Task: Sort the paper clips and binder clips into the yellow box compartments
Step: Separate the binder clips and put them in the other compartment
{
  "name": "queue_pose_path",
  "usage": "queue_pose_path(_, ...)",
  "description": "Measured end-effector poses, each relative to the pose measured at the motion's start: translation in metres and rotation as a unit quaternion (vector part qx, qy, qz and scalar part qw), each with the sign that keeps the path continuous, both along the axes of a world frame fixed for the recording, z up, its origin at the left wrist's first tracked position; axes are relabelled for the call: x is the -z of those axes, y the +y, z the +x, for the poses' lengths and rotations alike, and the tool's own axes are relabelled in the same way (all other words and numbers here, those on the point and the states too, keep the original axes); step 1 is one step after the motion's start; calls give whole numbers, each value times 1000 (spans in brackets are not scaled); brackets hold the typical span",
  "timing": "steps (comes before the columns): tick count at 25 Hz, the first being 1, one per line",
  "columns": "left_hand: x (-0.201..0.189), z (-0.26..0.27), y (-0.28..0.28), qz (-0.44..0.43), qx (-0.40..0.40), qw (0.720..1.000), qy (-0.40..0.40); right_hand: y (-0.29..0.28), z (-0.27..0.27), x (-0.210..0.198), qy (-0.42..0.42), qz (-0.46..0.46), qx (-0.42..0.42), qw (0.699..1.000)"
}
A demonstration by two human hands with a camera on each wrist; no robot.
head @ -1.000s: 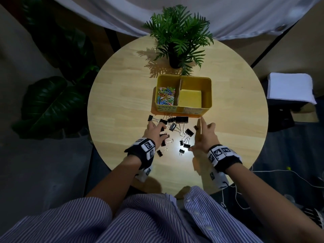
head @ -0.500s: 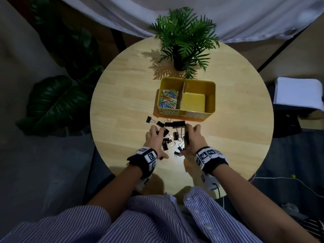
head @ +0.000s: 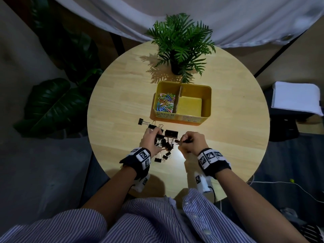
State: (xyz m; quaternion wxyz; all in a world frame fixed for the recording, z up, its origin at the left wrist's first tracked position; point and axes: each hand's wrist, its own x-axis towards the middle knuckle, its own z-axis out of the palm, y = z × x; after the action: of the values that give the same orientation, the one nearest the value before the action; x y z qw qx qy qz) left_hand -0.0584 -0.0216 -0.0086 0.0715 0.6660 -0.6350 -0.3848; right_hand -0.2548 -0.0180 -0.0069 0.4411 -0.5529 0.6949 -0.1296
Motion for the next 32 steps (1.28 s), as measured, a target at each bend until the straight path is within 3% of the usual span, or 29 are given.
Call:
queue_pose_path(3, -13, -1, -3, 38, -40, 993, 104, -19, -17, -37, -98, -46, 63, 992)
queue_pose_path(5, -31, -9, -9, 55, -63, 980, 181, -44, -27, -63, -96, -119, 97, 984)
queue_pose_path(10, -97, -64, -61, 10, -4, 975, 220, -77, -51, -85, 106, -224, 131, 960)
queue_pose_path(12, -117, -86, -82, -33, 31, 985, 165, -61, -62, -75, 147, -246, 172, 943)
queue_pose_path(14, -123, -85, -93, -93, 28, 992, 79, -38, -74, -55, 161, -194, 192, 948)
queue_pose_path(16, -111, -48, -96, -164, -84, 983, 21, -18, -84, -36, 156, -36, 153, 975)
queue_pose_path(17, -94, -22, -95, -172, -148, 974, -15, -7, -83, -28, 144, 63, 112, 981)
queue_pose_path(19, -58, 28, -84, -93, -220, 966, -103, 12, -67, -20, 127, 191, 31, 973)
queue_pose_path(21, -28, 53, -63, 46, -167, 976, -132, 26, -38, -16, 122, 196, 7, 973)
queue_pose_path(23, -13, 49, -45, 101, -95, 987, -80, 27, -6, -14, 85, 164, 33, 982)
queue_pose_path(26, -6, 25, -38, 95, -38, 995, -20, 6, 30, -10, 41, 118, 82, 989)
queue_pose_path(32, 7, -4, -32, 21, 77, 995, -64, -8, 59, -2, 149, 76, -22, 986)
